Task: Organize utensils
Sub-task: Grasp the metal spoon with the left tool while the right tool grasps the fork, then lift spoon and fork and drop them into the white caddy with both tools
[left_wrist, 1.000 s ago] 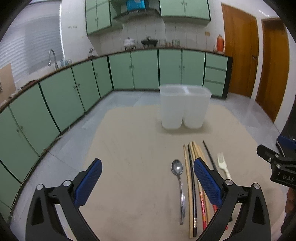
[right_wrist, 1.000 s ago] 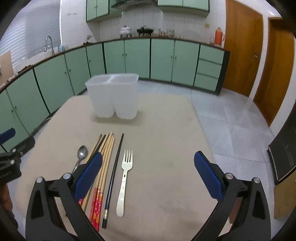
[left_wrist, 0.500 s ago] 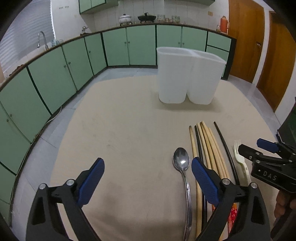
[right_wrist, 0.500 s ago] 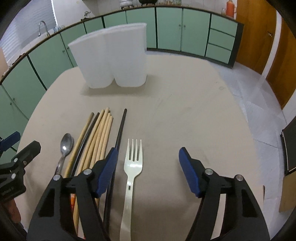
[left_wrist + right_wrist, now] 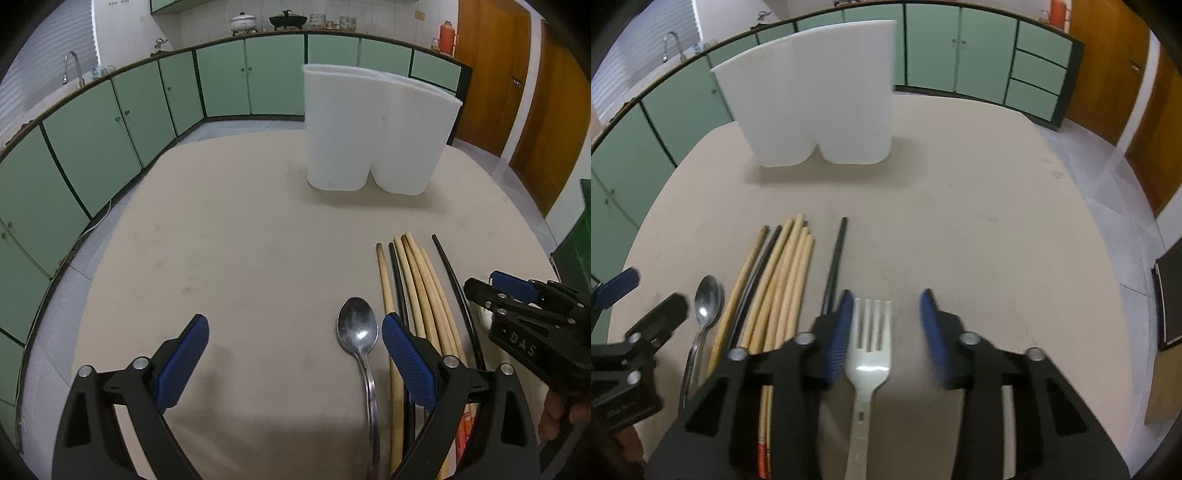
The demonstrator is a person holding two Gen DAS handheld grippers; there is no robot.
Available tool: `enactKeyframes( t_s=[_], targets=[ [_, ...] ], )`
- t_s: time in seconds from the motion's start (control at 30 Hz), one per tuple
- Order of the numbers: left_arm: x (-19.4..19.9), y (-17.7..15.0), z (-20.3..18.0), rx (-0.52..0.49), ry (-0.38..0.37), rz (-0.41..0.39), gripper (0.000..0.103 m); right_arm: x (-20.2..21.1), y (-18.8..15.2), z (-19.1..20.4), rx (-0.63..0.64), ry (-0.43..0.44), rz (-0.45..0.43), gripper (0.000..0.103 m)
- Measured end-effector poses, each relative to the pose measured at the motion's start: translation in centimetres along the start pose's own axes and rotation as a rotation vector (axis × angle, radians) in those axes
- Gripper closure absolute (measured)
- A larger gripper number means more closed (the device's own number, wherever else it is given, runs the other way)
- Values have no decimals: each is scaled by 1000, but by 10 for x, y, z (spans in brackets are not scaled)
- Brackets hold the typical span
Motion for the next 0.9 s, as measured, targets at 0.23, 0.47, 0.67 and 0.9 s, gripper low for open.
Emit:
enactKeyframes(
  t_s=[0.23, 0.47, 0.67, 0.9],
  targets=[
    [-16, 3, -8, -3, 11, 22, 10, 7, -5, 2, 1, 23, -8, 80],
    [-28, 1, -10, -23, 40, 42, 10, 6, -3, -7, 1, 29, -10, 80],
    [-32, 0, -6, 10, 16, 61, 10, 9, -6, -8, 11, 21, -4, 79],
    [-24, -9, -7, -7, -35, 54, 42, 6, -1, -6, 3, 28, 3, 83]
  ],
)
Point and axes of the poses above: each gripper's, at about its wrist camera, not at the fingertips, and x roughly against the way its jaws point, z to its left, y to its top, the point moved 4 cm from there along -x, roughly the way its jaws point, and after that the axes turned 13 degrees about x, right-handed, at the moved point
